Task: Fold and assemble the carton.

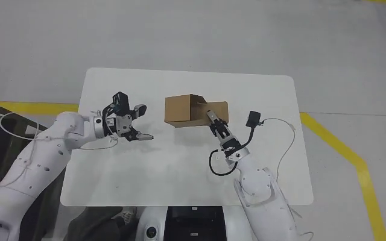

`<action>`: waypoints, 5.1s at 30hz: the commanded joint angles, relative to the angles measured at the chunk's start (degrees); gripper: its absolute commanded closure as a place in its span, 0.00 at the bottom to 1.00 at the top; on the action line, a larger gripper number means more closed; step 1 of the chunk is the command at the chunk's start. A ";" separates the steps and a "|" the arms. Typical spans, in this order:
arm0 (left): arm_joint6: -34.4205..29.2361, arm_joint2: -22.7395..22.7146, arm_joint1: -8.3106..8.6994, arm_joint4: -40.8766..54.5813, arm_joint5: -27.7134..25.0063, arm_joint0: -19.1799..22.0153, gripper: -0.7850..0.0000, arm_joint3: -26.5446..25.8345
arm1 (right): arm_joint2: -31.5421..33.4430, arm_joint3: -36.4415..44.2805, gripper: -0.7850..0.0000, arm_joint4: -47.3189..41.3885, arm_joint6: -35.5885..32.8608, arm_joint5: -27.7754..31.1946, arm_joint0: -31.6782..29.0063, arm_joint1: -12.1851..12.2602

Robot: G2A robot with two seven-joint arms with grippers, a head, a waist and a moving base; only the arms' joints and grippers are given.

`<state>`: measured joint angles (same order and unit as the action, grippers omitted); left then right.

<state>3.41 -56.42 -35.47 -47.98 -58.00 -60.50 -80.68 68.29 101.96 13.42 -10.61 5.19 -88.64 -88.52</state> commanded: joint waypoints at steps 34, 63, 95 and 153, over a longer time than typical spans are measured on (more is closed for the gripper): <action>9.44 2.55 0.71 -0.72 0.00 1.05 0.00 -7.49 | -3.44 -6.76 1.00 -19.16 -5.71 5.35 2.73 -0.02; 18.89 9.84 1.12 -5.99 0.00 6.29 0.00 -4.71 | -5.40 -5.60 1.00 -20.23 -3.70 3.29 2.68 0.90; 20.90 17.33 2.11 -3.07 0.00 11.47 0.22 -2.54 | -6.88 -5.58 1.00 -19.85 -1.85 2.93 3.41 1.73; 30.75 25.22 4.58 -5.20 0.00 15.80 0.50 0.82 | 5.11 -1.50 1.00 -19.08 -19.11 5.52 4.24 5.88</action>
<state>34.11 -31.32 -30.91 -53.00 -58.00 -44.75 -79.80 73.48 100.64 -6.15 -27.10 11.07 -84.90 -82.79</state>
